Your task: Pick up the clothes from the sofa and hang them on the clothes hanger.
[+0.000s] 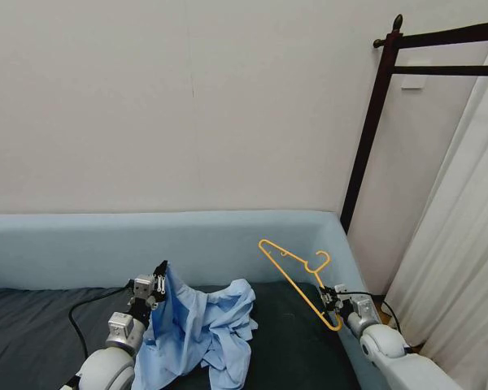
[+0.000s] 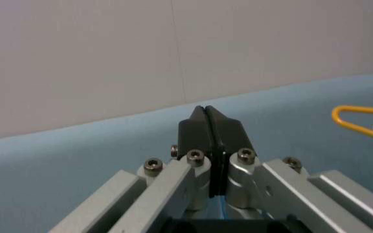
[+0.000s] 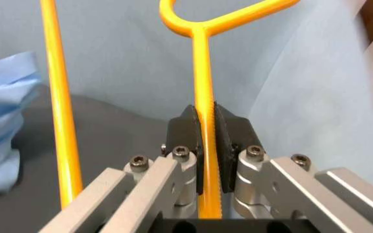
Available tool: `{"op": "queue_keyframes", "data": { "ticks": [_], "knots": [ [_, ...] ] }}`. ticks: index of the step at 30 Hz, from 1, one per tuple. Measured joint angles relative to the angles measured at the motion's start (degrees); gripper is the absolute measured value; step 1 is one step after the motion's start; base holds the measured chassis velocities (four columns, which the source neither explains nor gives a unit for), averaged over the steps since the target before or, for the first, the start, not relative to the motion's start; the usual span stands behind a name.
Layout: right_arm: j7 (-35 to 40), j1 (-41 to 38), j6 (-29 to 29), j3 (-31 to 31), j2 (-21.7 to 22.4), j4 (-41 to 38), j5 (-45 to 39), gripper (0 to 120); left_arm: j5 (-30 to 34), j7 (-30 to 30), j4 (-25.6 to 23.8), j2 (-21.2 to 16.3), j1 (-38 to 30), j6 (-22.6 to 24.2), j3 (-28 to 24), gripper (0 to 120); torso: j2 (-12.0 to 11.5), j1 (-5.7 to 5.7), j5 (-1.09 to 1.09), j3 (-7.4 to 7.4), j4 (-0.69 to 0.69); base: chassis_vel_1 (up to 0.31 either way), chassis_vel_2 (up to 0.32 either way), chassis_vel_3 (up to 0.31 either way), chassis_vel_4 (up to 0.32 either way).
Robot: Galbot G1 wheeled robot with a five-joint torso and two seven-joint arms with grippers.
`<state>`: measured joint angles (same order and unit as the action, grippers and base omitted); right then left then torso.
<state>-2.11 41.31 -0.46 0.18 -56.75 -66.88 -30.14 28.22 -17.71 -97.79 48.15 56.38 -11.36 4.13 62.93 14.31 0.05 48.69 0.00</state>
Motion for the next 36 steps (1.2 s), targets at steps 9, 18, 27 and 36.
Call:
{"op": "queue_keyframes", "data": {
  "ticks": [9, 18, 27, 36],
  "knots": [
    [5.6, 17.1, 10.2, 7.3, 4.6, -17.4, 19.3, 5, 1.1, 0.1, -1.3, -0.3, -1.6, 0.1, -0.3, 0, 0.0, 0.00, 0.01, 0.00, -0.03, 0.000, 0.000, 0.000, 0.000],
    [5.3, 29.7, 17.4, 10.6, 5.6, -28.0, 36.9, 5, 1.8, 0.4, -3.4, -1.5, -1.1, 0.7, 0.4, 0, 0.0, -0.01, -0.01, -0.01, -0.03, 0.000, 0.000, 0.000, 0.000],
    [7.7, 22.4, 16.5, -1.2, 2.6, -27.2, 40.1, 5, 1.1, 0.6, -6.1, -1.4, 1.4, 1.2, -0.1, 0, 0.0, 0.00, 0.00, 0.00, -0.01, 0.000, 0.000, 0.000, 0.000],
    [9.6, 16.5, 14.7, -8.5, 0.8, -25.1, 39.0, 5, 0.8, 0.6, -8.3, -1.8, 3.4, 1.7, 0.3, 0, 0.0, -0.01, 0.00, 0.00, -0.01, 0.000, 0.000, 0.000, 0.000]
  ]
}}
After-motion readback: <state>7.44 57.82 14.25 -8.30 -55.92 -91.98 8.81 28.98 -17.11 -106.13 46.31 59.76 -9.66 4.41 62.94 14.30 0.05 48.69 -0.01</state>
